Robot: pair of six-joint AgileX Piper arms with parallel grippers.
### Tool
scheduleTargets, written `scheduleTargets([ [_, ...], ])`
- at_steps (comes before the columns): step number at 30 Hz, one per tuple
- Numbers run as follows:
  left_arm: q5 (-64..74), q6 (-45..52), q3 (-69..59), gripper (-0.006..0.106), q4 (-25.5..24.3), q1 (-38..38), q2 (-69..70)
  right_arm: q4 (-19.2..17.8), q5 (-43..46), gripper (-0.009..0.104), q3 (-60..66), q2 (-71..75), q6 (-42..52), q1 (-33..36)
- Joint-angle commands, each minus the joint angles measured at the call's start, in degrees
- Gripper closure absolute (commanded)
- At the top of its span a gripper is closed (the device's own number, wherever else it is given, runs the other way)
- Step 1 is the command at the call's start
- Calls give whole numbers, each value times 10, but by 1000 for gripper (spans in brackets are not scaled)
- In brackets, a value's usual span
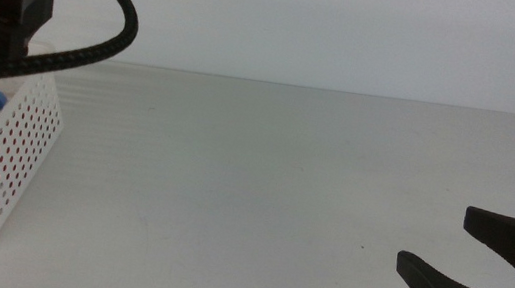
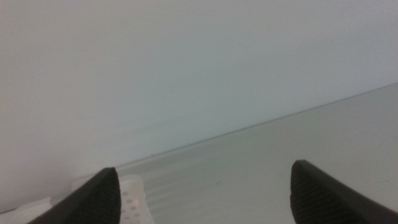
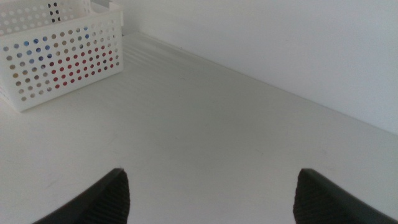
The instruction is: Use arms to grab the bottles and put them into the dustbin to the left of the table.
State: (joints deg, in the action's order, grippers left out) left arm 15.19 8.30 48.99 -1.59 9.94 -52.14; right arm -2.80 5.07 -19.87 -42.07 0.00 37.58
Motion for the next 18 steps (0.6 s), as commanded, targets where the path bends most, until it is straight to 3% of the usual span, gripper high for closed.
scheduleTargets([
  [1,-41,-8,15,12,0,2,7,9,39,19,-14,6,5,-5],
  [8,-55,-8,-25,12,-12,1,47,37,24,19,-11,57,5,-94],
  [18,-53,-8,-235,12,-13,1,243,54,-22,19,55,253,5,-264],
])
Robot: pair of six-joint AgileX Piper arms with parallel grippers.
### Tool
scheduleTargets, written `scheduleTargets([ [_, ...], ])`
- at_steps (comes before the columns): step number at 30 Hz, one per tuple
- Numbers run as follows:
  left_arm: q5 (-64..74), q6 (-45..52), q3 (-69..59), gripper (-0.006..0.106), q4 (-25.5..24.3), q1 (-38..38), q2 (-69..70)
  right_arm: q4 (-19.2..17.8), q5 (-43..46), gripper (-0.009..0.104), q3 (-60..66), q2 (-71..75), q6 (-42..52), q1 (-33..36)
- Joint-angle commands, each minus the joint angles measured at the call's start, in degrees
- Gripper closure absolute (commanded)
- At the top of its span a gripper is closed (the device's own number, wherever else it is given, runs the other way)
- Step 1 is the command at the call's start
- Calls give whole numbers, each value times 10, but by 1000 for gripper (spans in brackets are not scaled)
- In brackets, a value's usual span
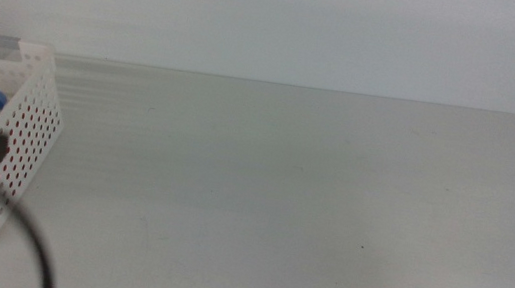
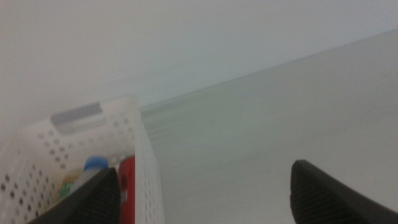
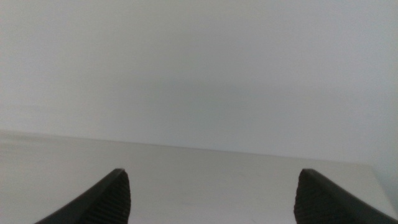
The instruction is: Use arms to grab the bottles and put them into the dustbin to the left of the table.
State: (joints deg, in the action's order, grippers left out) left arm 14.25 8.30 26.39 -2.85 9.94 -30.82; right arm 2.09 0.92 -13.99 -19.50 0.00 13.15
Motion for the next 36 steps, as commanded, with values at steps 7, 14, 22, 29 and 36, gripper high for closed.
scheduleTargets([
  [7,-44,-8,-125,12,23,0,192,14,-24,19,52,144,5,-98],
  [14,-44,-8,-216,12,109,-62,307,21,-26,19,81,208,5,-112],
  [22,-45,-8,-286,12,118,-98,325,21,-22,19,131,216,5,-112],
  [29,-52,-8,-284,12,117,-99,325,21,-37,19,152,216,5,-112],
  [36,-52,-8,-284,12,117,-99,324,21,-38,19,152,216,5,-112],
])
